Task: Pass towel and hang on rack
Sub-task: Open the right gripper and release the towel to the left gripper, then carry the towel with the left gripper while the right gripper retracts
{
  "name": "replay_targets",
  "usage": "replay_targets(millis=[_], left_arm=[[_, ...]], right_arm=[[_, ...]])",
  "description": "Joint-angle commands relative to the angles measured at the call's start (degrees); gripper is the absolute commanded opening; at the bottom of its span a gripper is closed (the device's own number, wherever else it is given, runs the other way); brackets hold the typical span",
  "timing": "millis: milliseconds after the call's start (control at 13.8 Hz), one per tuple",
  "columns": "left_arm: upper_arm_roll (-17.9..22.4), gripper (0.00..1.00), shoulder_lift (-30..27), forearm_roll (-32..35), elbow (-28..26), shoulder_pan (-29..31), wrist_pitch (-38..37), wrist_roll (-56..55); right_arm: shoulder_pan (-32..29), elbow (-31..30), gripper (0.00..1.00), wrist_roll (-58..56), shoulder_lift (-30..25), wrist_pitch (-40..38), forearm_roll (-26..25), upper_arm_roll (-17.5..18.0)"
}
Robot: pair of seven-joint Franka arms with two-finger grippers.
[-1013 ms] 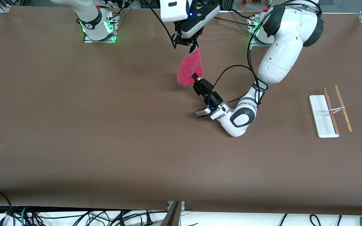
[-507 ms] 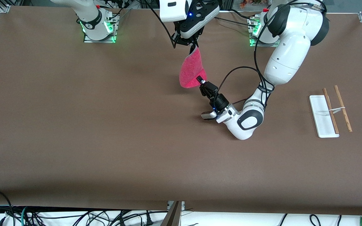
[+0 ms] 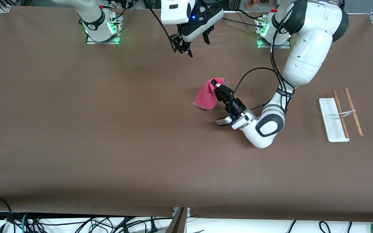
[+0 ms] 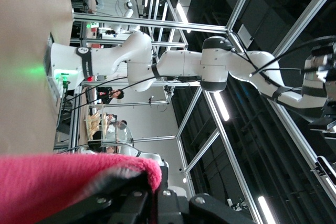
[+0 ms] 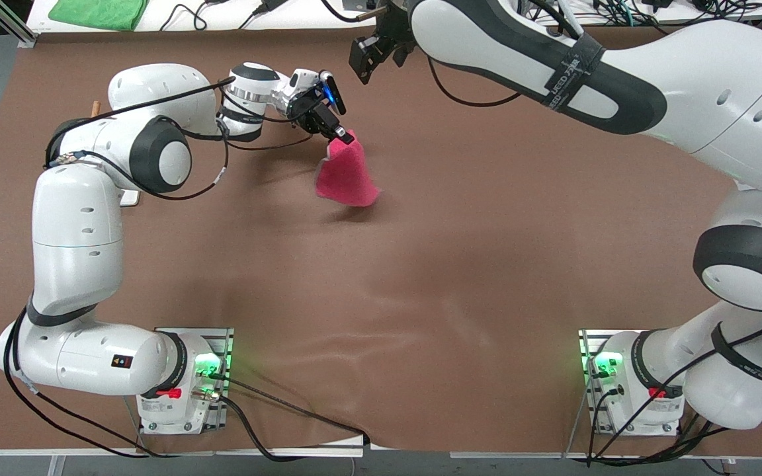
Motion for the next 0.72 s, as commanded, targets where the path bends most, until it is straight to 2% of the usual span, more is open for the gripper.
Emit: replay_targets(millis=[0, 72, 217, 434, 651], left_arm=[[-0.02, 0.00, -4.07, 5.38, 0.65, 2.17, -0.58, -1.25], [-0.19, 0.00, -4.77, 7.84, 2.93, 3.58, -1.02, -1.86], [0.07, 0.00, -5.48, 11.62, 6.97, 6.47, -6.71, -7.38], [0.16, 0.00, -5.48, 16.29, 12.77, 12.80, -11.29, -10.73], [0.77, 0.00, -5.48, 22.87, 21.47, 19.22, -13.32, -11.36]], right_arm=[[-2.04, -1.74, 1.00, -0.53, -2.62, -2.16, 0.75, 0.47], [-3.27, -3.76, 1.00, -0.53, -4.02, -2.16, 0.57, 0.73], [-6.08, -7.97, 1.00, -1.66, -7.36, -2.86, 0.57, 1.52], [-14.07, -12.20, 1.00, -1.93, -12.19, -7.34, 0.05, 7.40], [-21.27, -17.47, 1.00, -1.93, -15.10, -7.53, -0.31, 9.95]])
